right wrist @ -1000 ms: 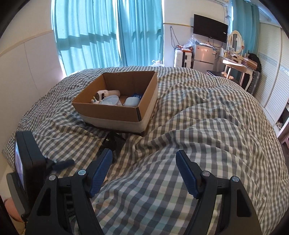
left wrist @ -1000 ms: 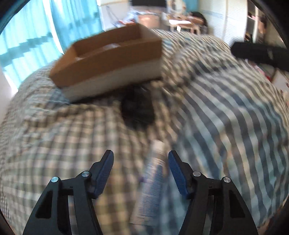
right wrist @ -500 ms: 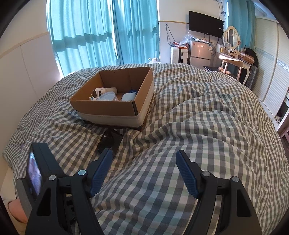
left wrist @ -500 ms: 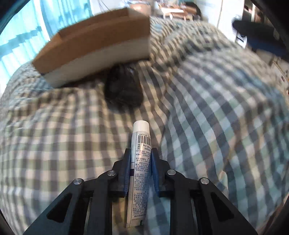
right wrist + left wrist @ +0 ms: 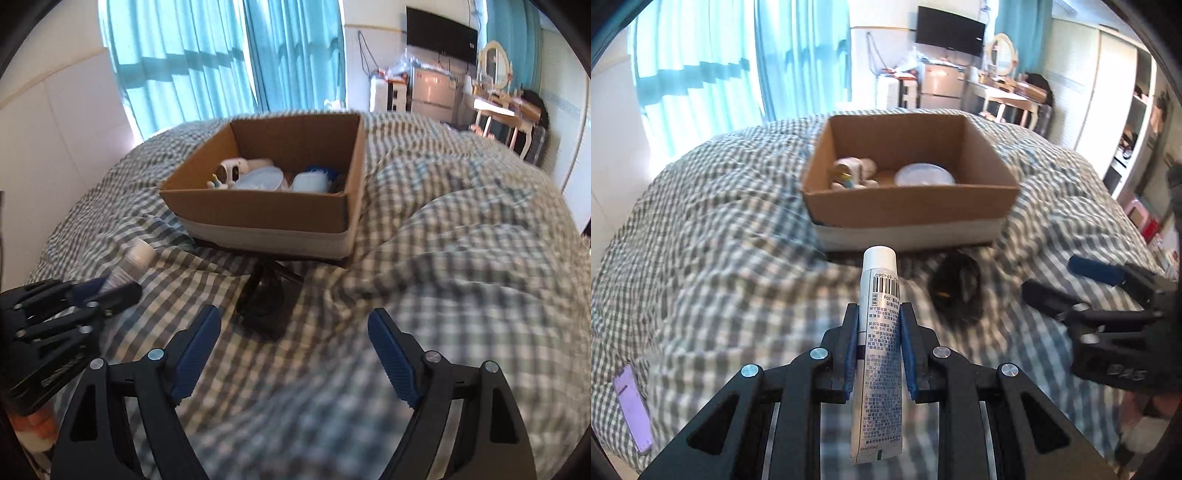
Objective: Organize objects
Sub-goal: 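Grasp the black plastic cup with the right gripper while the left holds the tube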
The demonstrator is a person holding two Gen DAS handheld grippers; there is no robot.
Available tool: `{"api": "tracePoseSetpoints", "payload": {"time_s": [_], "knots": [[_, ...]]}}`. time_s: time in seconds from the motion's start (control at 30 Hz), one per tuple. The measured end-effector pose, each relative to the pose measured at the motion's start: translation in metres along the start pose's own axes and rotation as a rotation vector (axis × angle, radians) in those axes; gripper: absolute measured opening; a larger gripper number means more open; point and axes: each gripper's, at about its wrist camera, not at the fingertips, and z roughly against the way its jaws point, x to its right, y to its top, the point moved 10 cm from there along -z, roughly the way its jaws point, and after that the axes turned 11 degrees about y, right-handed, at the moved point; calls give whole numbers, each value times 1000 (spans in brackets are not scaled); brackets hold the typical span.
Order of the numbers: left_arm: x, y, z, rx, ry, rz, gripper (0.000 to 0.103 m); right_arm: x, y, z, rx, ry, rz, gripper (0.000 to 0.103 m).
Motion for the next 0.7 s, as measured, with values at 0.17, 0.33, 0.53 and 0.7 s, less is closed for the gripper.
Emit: {"api": "tracePoseSetpoints", "payload": {"time_s": [0.17, 0.33, 0.53, 0.7], "knots": [[-11, 11, -18, 3, 34, -2, 20, 9, 1, -51, -75, -4, -79, 82], [-18, 13, -44, -30, 34, 24, 20, 12, -2, -83, -117, -6, -119, 82], [-15, 1, -59, -65, 19, 28, 20, 13, -13, -107, -171, -8, -120, 82], [-16, -4, -57, -55, 14, 38, 20, 3, -17, -105, -180, -33, -35, 62]]}}
